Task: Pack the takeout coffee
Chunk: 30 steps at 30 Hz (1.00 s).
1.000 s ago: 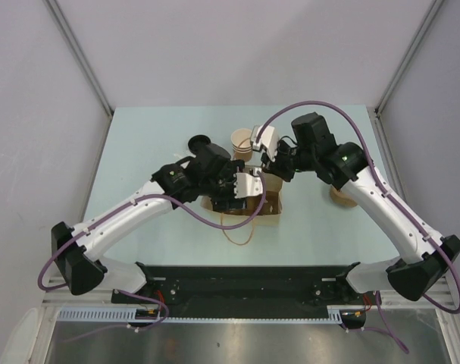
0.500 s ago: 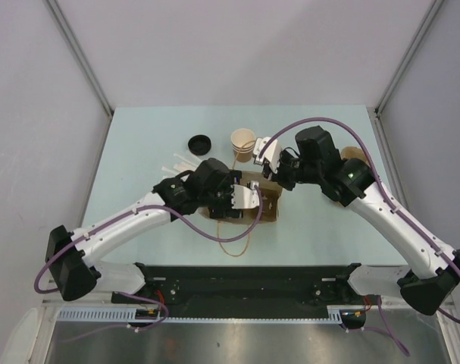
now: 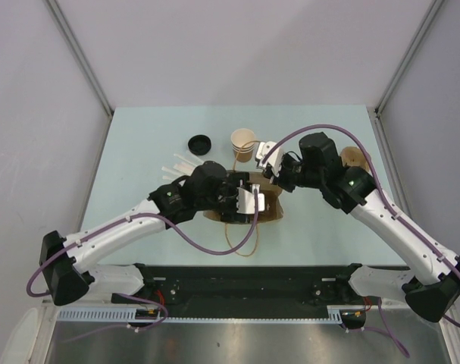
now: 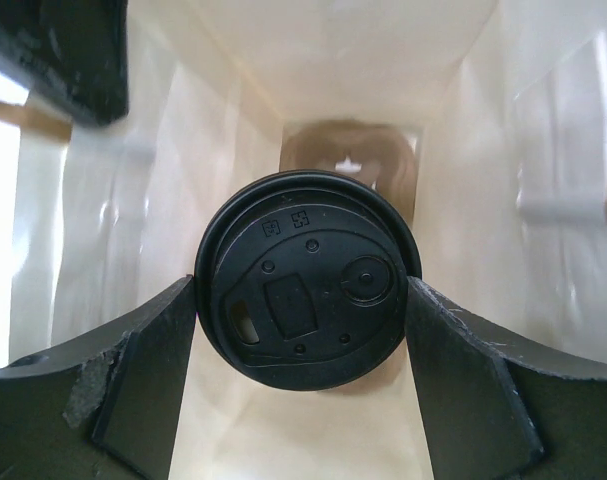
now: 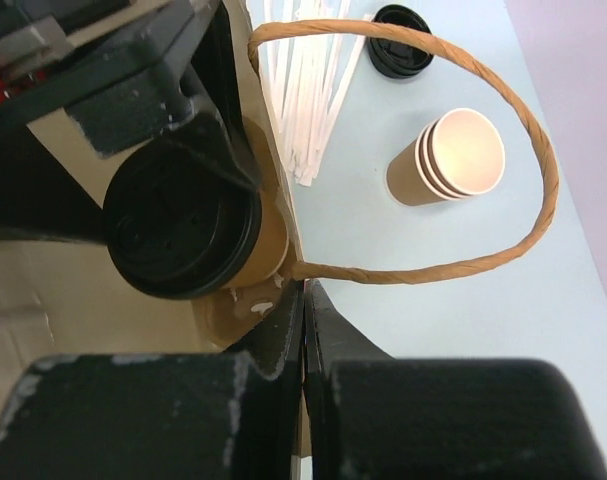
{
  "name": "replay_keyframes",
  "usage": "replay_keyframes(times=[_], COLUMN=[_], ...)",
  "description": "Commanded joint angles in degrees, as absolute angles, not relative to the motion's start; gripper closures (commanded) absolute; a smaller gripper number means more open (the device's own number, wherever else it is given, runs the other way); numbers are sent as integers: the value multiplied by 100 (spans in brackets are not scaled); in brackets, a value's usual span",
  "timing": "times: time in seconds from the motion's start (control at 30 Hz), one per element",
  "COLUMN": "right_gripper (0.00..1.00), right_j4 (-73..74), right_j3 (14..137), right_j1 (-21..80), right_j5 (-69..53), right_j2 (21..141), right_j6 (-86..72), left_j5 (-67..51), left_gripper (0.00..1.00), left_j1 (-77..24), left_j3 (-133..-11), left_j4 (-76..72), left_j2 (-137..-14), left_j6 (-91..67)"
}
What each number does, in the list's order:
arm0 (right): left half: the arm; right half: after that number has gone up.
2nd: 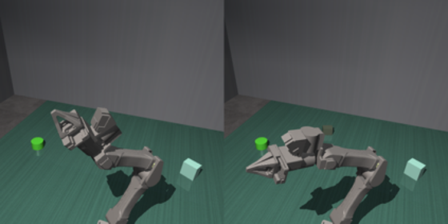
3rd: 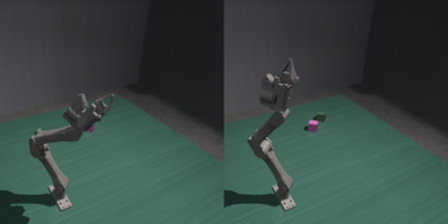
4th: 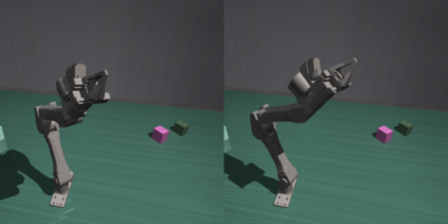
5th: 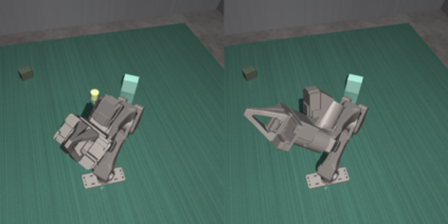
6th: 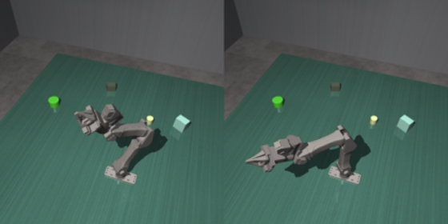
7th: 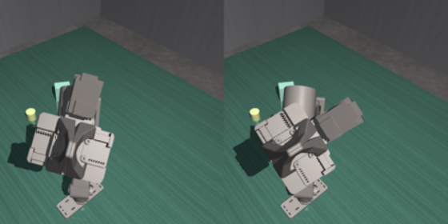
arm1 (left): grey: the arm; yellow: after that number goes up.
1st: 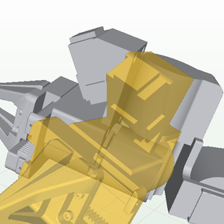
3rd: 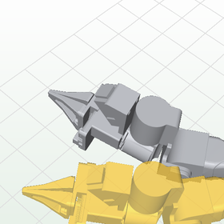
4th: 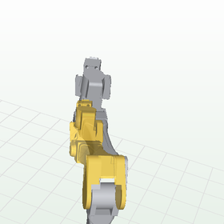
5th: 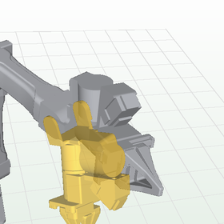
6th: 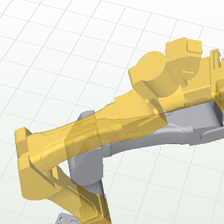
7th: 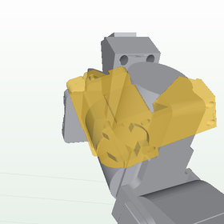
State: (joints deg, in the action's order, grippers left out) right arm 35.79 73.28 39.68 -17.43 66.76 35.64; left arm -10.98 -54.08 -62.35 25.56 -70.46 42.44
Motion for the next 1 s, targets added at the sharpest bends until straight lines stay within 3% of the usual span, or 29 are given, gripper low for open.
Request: replay_keyframes(times=[0.0,0.97], right_gripper=[100,100], right_j4=[3173,2909], right_j3=[7216,6267], right_j1=[3981,5001], right_j5=[-1828,-1169], right_j2=[6425,5449], right_j6=[3630,3964], left_j5=[-1371,-1274], left_gripper=[69,73], left_j1=[-5484,-5844], left_j3=[-5977,-4641], left_j4=[1786,308], left_j2=[-7180,-7155], left_j6=[4166,4421])
